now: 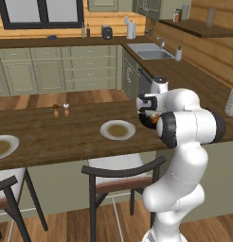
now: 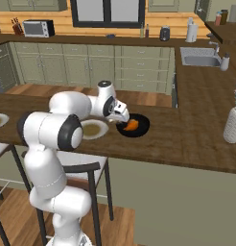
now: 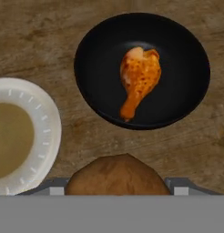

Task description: Pick the chicken drumstick and mushroom from their plates and place them in the bowl. Then put the bowl in the fridge.

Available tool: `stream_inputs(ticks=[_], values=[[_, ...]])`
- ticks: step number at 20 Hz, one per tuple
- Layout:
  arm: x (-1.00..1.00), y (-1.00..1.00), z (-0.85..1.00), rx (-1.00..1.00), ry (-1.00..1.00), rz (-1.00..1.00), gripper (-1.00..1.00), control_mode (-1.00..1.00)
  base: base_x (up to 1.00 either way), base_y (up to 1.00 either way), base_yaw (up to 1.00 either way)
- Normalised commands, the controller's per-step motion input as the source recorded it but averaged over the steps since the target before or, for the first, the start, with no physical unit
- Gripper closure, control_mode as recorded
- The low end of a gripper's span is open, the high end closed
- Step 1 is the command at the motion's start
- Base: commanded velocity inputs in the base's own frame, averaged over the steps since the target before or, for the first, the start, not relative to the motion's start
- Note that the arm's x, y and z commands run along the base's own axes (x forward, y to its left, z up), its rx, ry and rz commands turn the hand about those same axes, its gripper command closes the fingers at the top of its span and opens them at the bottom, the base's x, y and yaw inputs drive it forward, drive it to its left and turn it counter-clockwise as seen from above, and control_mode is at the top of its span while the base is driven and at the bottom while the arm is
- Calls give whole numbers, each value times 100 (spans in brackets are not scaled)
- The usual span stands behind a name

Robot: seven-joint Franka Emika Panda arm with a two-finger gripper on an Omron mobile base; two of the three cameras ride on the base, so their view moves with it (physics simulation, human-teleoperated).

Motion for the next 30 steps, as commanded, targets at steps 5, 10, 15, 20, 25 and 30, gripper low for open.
stream_inputs(ticks=[5, 10, 15, 20, 25, 30], values=[[5, -48, -2, 0, 0, 0, 100, -100, 0, 0, 0], [19, -7, -8, 0, 1, 0, 100, -100, 0, 0, 0], [20, -20, -10, 0, 2, 0, 100, -100, 0, 0, 0], [5, -15, -43, 0, 0, 0, 100, -100, 0, 0, 0], [13, -14, -22, 0, 0, 0, 100, -100, 0, 0, 0], [29, -23, 0, 0, 0, 0, 100, -100, 0, 0, 0]])
